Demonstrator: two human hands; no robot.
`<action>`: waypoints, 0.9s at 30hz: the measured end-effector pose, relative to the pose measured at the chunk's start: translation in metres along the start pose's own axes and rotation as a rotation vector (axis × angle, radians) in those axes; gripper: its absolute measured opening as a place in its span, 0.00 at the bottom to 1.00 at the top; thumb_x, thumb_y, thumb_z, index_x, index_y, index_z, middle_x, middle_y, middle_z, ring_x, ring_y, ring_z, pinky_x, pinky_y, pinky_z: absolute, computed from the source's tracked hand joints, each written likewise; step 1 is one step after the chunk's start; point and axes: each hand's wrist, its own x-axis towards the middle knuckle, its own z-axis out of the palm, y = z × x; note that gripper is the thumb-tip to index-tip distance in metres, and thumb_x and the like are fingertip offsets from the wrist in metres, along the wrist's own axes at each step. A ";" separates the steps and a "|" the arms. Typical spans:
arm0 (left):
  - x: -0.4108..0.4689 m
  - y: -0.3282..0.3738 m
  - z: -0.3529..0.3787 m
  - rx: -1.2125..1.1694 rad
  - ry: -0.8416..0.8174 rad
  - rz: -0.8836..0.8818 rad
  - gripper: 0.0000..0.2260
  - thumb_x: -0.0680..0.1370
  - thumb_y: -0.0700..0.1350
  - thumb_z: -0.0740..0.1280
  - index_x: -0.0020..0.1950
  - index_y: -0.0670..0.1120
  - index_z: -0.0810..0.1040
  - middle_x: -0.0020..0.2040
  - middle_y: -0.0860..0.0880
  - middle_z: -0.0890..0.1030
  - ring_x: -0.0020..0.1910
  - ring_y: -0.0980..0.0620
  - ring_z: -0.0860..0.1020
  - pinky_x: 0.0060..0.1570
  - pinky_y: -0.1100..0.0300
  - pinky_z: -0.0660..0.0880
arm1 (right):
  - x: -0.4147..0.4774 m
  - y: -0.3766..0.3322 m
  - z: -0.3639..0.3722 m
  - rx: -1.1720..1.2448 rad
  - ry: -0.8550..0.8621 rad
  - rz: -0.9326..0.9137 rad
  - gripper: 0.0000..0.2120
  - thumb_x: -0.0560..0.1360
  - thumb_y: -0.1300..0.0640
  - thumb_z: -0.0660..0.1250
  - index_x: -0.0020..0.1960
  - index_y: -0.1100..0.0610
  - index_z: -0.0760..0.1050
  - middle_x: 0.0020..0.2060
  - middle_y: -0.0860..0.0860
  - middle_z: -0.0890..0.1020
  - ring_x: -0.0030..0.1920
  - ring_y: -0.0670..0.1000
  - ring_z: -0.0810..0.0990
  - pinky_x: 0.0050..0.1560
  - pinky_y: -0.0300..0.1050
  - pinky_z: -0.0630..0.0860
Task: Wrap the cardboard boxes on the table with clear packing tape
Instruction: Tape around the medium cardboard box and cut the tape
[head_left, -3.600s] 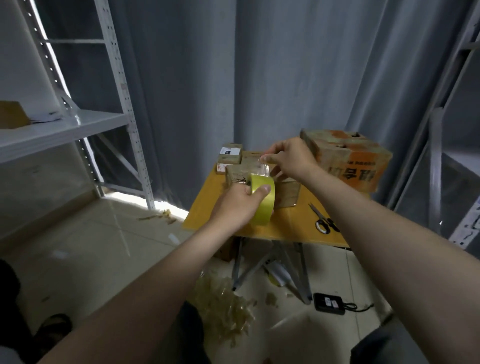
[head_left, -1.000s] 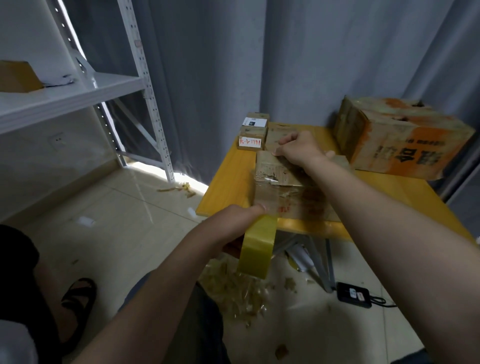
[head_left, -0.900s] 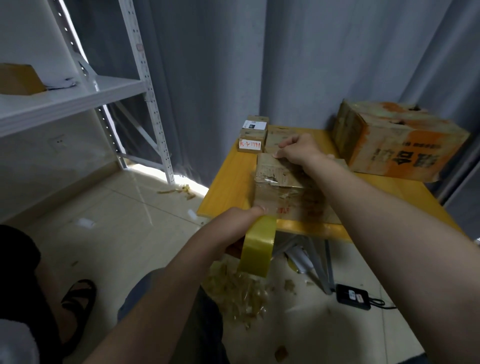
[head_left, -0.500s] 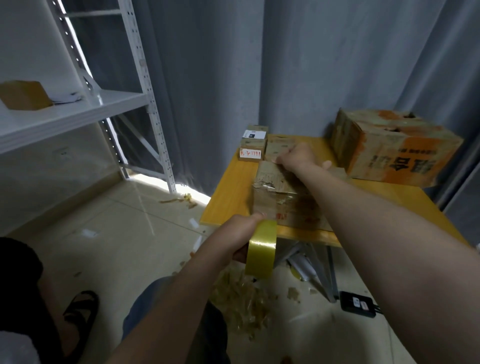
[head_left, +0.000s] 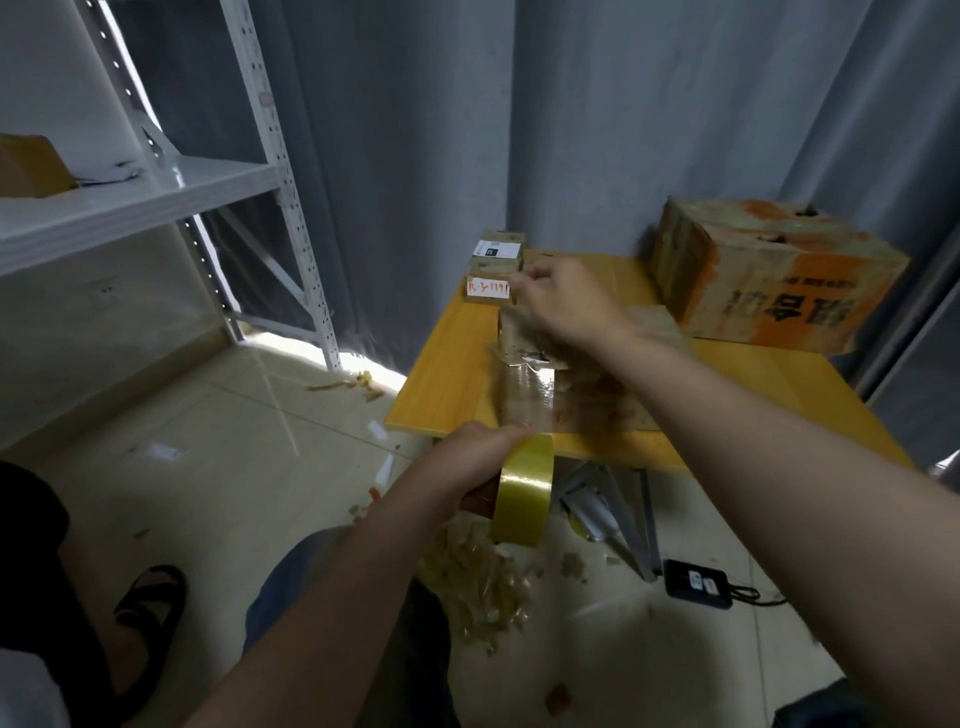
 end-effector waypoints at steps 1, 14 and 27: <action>0.002 -0.001 0.001 -0.007 -0.001 -0.002 0.18 0.82 0.60 0.66 0.53 0.44 0.76 0.48 0.41 0.83 0.46 0.42 0.84 0.44 0.51 0.84 | -0.006 -0.006 0.006 -0.100 -0.111 -0.053 0.25 0.83 0.38 0.56 0.66 0.53 0.80 0.64 0.54 0.83 0.67 0.56 0.78 0.72 0.58 0.69; 0.010 -0.007 0.009 -0.054 0.083 0.098 0.19 0.80 0.58 0.68 0.66 0.51 0.71 0.58 0.44 0.80 0.55 0.41 0.81 0.57 0.43 0.81 | -0.026 -0.021 0.028 -0.529 -0.383 0.064 0.40 0.82 0.30 0.37 0.85 0.54 0.43 0.84 0.51 0.41 0.83 0.53 0.39 0.80 0.64 0.35; 0.010 -0.001 0.009 -0.066 0.006 0.006 0.12 0.84 0.55 0.65 0.57 0.47 0.80 0.47 0.41 0.82 0.41 0.43 0.82 0.36 0.58 0.77 | -0.024 -0.018 0.032 -0.549 -0.341 0.059 0.40 0.82 0.30 0.38 0.85 0.53 0.44 0.84 0.50 0.43 0.84 0.52 0.39 0.79 0.66 0.35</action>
